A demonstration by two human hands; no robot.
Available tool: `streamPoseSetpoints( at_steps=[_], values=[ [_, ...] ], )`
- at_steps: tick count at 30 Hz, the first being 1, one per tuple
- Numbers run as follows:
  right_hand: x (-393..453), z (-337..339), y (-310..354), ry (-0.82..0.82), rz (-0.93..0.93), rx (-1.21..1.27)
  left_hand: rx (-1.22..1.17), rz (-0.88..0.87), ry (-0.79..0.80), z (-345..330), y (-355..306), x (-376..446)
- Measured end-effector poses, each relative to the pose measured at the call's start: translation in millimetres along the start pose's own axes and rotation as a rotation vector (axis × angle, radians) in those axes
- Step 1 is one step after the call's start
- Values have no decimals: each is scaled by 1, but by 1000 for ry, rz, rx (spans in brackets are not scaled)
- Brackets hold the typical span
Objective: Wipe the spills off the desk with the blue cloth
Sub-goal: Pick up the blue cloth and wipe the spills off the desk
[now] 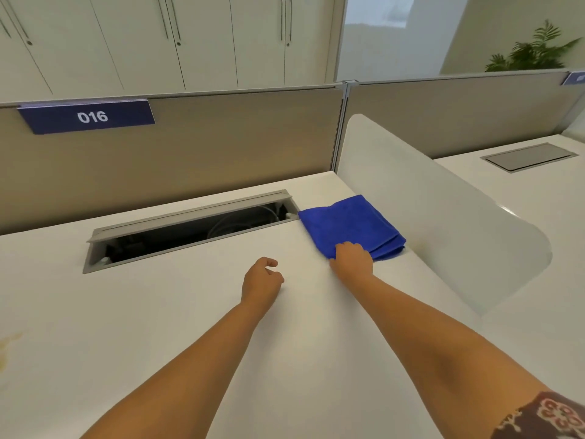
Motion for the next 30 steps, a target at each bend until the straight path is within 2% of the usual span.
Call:
streamPoseSetpoints(
  at_steps=[3,8,16,23,30],
  values=[
    [5,10,3,-29,-16,-15,-1,7,-6,2,1,-1],
    [10,42,4,-227,-73,280,13,-12,-23,13,1,-6],
    [-27,129,57,-402,69,383,50,-53,-91,55,-1,-31],
    [-99,174,150,-328,218,355,153,-109,-190,124,16,-81],
    [-179,171,266,-179,320,277,206,-110,-312,247,80,-133]
  ],
)
Point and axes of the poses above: each hand's wrist, its own x-axis towards the middle knuckle, its own z-axis out of the back of the hand, y = z × x, the point moved 2 cm from there along x, towards the middle knuckle, and after that the axes turned 3 degrees about y, right-handed, at the moved point
